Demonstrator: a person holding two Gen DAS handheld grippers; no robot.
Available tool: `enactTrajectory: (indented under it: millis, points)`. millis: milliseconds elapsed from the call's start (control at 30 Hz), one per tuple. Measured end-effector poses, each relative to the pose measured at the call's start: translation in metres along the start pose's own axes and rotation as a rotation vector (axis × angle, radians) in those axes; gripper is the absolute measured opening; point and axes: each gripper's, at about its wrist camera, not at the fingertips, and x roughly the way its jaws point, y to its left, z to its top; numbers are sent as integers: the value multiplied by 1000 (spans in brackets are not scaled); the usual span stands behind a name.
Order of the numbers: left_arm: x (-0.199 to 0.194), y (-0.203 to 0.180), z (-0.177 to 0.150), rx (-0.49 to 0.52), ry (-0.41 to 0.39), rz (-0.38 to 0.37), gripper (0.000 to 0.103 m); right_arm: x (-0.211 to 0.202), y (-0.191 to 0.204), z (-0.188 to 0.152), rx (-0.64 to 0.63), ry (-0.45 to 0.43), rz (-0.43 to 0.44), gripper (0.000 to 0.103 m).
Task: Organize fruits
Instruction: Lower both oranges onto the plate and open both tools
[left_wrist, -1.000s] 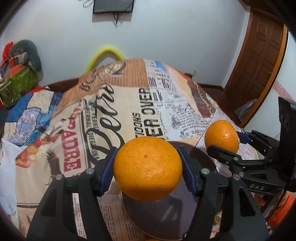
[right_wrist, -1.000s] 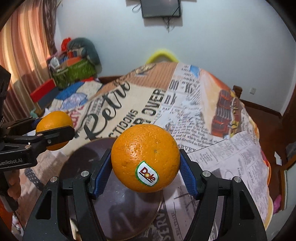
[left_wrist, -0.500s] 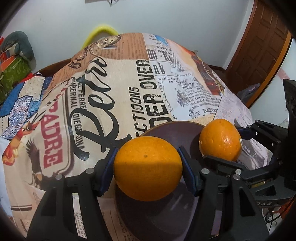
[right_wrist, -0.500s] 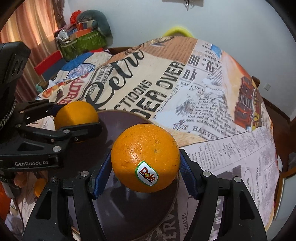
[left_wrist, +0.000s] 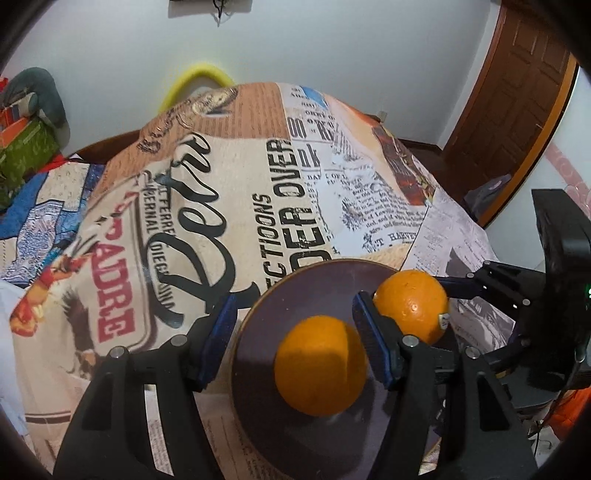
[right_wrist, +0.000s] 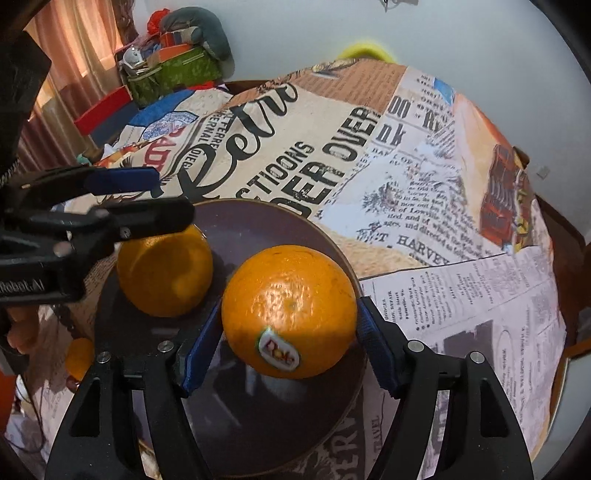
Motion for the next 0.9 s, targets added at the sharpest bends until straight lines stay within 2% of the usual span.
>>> enactTrajectory:
  millis: [233,500,600,667,900]
  points:
    - [-39,-2,-6,-1,-61,36,64,-32,0,-4,47,-58,5,69]
    - [-95,-15,-20,8,-131,57,64,-89,17,-14,48,-173,-52,69]
    - [-116,-23,-29,22,-158,65,64,-109,27,-19,36,-218,-76,71]
    - [-130,-28,-36,28,-176,67,65,-121,34,-25,34,-250,-84,76]
    - [-164,-41,-64,34,-202,69,67,-146,58,-53,24,-306,-107,77]
